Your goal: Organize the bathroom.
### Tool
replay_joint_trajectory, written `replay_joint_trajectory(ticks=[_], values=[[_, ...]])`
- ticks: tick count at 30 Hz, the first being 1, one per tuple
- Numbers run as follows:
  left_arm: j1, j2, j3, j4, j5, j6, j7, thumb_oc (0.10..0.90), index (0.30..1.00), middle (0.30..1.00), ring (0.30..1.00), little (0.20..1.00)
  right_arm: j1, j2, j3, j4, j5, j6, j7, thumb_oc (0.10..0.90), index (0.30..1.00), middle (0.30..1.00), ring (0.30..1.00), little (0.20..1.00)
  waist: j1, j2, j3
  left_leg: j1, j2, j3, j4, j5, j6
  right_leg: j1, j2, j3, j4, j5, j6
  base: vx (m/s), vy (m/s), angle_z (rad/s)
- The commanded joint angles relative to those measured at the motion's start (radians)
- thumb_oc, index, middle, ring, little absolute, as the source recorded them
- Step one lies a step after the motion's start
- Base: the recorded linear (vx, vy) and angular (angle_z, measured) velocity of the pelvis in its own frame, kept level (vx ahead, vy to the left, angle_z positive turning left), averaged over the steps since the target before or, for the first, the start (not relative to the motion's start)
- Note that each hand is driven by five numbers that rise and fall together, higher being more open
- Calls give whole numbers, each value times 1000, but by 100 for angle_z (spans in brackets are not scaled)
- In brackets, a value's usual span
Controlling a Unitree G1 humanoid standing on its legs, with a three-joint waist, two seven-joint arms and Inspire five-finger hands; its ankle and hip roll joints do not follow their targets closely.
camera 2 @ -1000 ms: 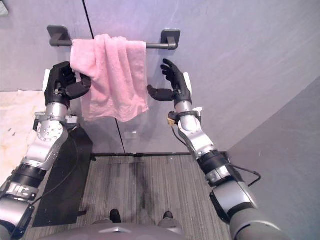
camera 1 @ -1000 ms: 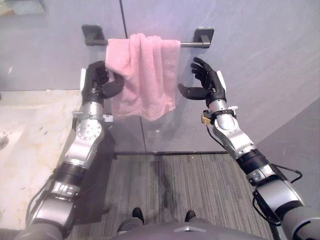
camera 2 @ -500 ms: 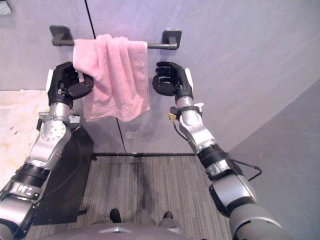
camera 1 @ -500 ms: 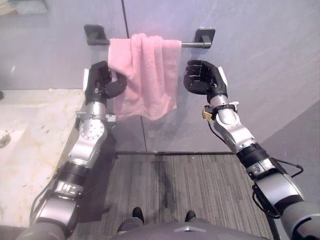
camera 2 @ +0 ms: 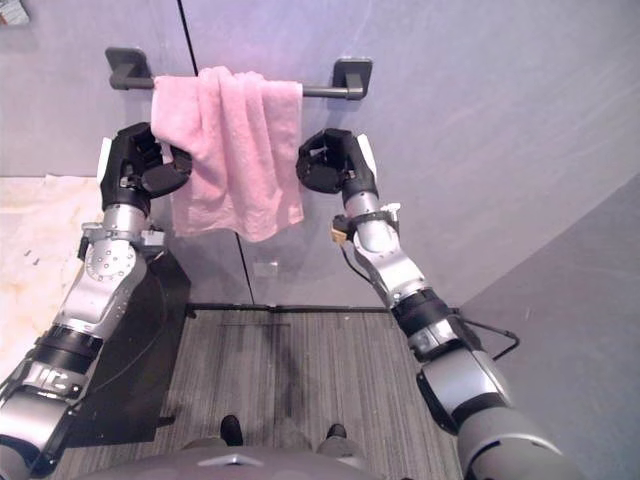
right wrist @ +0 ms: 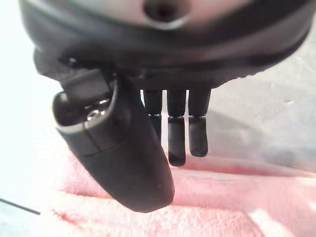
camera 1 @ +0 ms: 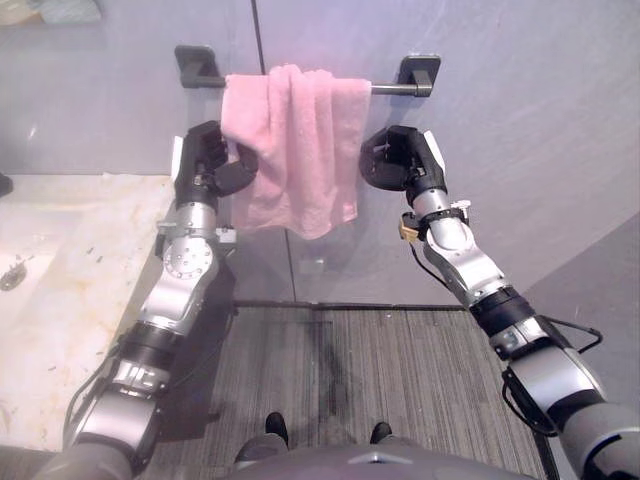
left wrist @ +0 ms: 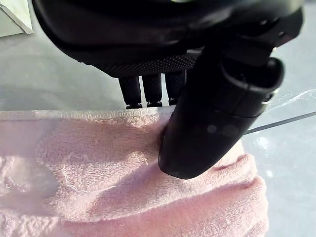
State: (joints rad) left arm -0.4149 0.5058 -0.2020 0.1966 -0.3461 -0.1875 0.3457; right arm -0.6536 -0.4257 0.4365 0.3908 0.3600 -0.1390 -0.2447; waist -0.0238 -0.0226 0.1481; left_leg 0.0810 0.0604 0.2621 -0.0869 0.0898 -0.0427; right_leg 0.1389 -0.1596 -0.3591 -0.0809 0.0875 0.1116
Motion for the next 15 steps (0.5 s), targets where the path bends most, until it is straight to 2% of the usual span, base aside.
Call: replay_joint_trajectory(ticks=[1,8,15], values=[[-105,5,-48,-27,55,-54,17,400,300,300,300,300,-98,-3,-39,-95,-48,-83,4,800,900,900,900,900,35,-11,-63,93,-61,5,16,-186,18,-34,7,3,18,-69,77,0,0,0],[-98,-13,-51,-47,73,-38,20,400,300,300,300,300,-89,-7,-39,-146,-77,-65,39,800,900,900,900,900,37,-19,-54,94,-63,5,27,-196,23,-42,-1,1,29,-69,84,5,2,0],[-103,-19,-60,-46,83,-27,18,400,300,300,300,300,-123,-10,-41,-142,-63,-64,22,800,900,900,900,900,44,-26,-46,93,-61,5,43,-206,23,-51,-11,-4,43,-65,92,0,0,0]])
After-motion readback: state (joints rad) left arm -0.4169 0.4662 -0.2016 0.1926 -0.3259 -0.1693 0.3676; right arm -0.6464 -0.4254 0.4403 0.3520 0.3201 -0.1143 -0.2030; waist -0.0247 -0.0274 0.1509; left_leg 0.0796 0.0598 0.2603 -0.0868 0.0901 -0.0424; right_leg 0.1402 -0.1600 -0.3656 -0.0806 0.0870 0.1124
